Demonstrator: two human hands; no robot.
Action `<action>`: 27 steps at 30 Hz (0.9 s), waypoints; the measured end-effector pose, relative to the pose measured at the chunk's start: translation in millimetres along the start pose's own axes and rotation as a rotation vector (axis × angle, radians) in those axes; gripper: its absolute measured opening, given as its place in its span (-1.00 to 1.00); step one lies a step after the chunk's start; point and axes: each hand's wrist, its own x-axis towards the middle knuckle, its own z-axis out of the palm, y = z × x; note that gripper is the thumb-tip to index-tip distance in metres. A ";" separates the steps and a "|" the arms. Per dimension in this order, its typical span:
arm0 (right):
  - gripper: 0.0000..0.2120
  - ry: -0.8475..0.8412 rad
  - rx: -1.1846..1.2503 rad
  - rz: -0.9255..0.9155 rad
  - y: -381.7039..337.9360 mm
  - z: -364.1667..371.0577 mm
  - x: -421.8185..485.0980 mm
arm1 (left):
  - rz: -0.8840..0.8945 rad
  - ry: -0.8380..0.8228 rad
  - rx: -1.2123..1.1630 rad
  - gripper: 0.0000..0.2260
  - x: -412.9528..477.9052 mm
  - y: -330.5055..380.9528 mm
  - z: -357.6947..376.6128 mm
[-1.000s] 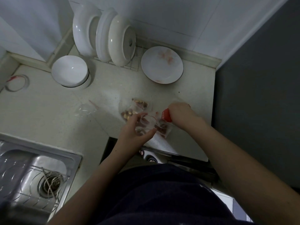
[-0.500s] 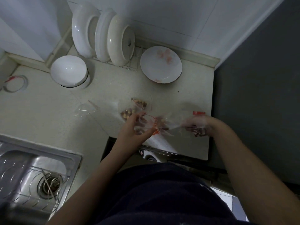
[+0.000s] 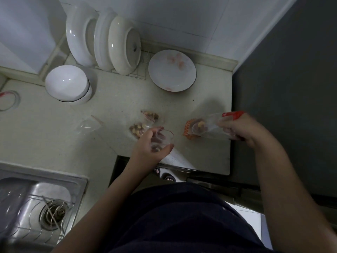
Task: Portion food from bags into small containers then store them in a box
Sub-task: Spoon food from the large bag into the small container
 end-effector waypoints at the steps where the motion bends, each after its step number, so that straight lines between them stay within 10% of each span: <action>1: -0.74 0.029 0.011 -0.020 -1.7 -0.6 -1.3 | 0.004 0.000 0.005 -0.57 -0.6 -0.3 0.1; 27: -0.78 0.207 -0.072 -0.148 -14.8 1.8 -25.7 | 0.014 0.005 0.015 -0.57 -4.0 -0.4 -3.4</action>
